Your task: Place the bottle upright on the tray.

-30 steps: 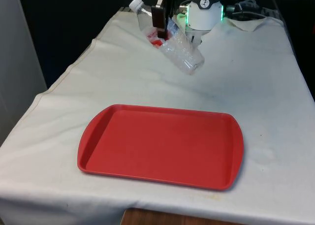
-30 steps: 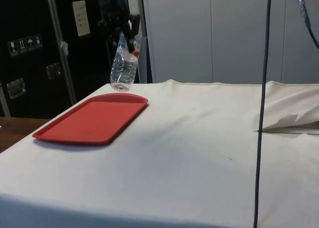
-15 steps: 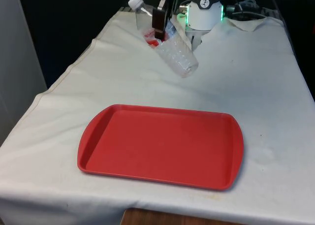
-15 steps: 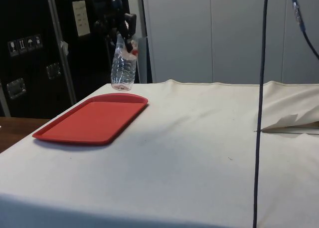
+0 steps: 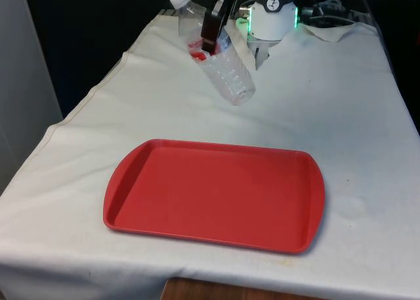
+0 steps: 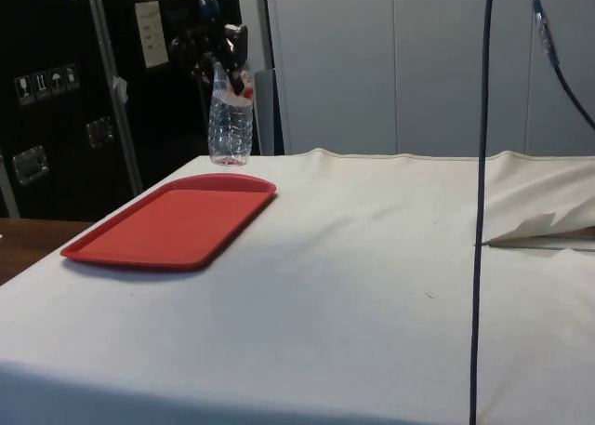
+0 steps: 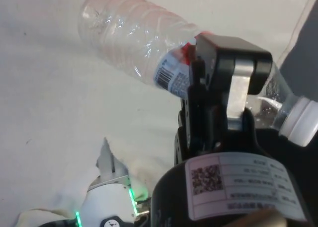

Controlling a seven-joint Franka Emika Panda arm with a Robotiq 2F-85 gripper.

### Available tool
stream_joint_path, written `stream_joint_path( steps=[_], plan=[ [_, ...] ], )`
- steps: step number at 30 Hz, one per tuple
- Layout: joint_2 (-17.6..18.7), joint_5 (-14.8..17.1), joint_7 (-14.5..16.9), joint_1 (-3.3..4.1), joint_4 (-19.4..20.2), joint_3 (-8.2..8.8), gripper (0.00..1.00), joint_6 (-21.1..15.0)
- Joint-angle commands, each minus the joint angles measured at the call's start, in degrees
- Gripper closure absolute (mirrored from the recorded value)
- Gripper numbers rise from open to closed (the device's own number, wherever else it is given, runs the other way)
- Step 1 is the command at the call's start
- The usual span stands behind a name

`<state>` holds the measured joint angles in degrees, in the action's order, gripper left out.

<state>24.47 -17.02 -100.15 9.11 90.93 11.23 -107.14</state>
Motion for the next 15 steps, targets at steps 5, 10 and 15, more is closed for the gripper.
stream_joint_path(
  steps=[5,10,15],
  plan=[
    [1.4,-3.0,-1.8,0.63,-2.1,-0.46,0.86,1.8],
    [2.2,-4.7,-2.6,0.8,-3.2,-1.03,0.86,3.0],
    [3.7,-7.2,-3.8,0.97,-5.4,-1.83,0.86,4.5]
  ],
)
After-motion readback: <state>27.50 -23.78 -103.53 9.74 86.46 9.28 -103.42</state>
